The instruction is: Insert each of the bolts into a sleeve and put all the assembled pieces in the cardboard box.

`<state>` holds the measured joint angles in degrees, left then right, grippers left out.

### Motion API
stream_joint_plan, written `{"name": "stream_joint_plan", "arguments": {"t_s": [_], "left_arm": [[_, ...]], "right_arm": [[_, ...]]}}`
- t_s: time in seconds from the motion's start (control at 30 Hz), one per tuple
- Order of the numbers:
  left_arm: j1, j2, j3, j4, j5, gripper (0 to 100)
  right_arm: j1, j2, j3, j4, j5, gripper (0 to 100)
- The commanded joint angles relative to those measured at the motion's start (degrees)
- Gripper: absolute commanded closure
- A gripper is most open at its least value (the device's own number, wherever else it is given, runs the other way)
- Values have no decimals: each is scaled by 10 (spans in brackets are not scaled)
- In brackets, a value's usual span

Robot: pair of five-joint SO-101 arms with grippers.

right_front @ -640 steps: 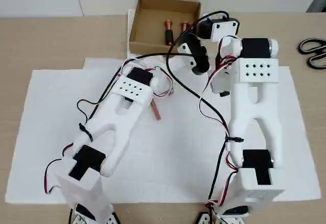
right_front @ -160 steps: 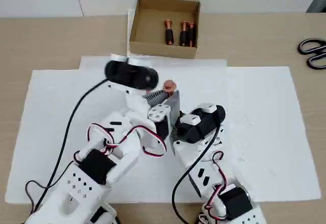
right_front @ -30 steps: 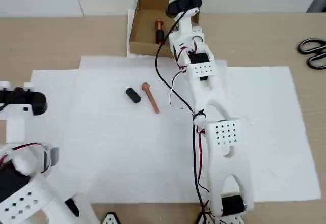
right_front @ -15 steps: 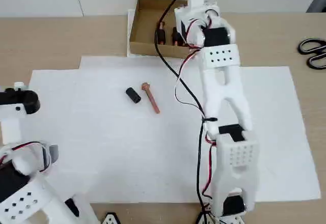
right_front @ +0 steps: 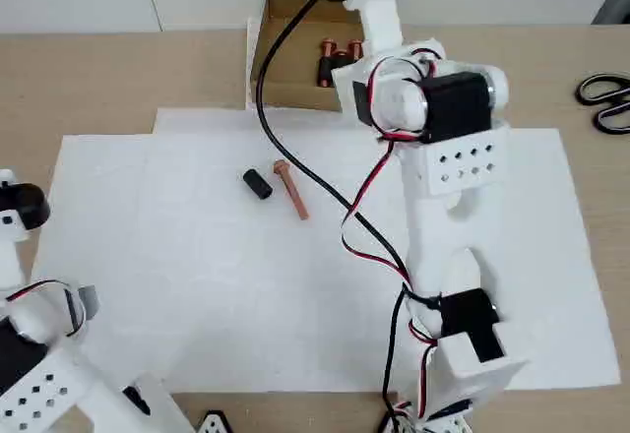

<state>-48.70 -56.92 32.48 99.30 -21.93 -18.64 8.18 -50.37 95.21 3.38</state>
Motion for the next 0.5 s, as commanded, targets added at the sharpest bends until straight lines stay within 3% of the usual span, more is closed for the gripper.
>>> {"name": "stream_joint_plan", "arguments": {"t_s": [0.0,0.2,0.47], "left_arm": [[2,-9,-22,-20,4,752],[-2,-11,-36,-67,3,752],[-2,-119,-129,-23,4,752]], "right_arm": [[-2,-39,-18,-26,-2,793],[-27,-40,7,10,-2,793],[-30,-81,42,15,-1,793]]}}
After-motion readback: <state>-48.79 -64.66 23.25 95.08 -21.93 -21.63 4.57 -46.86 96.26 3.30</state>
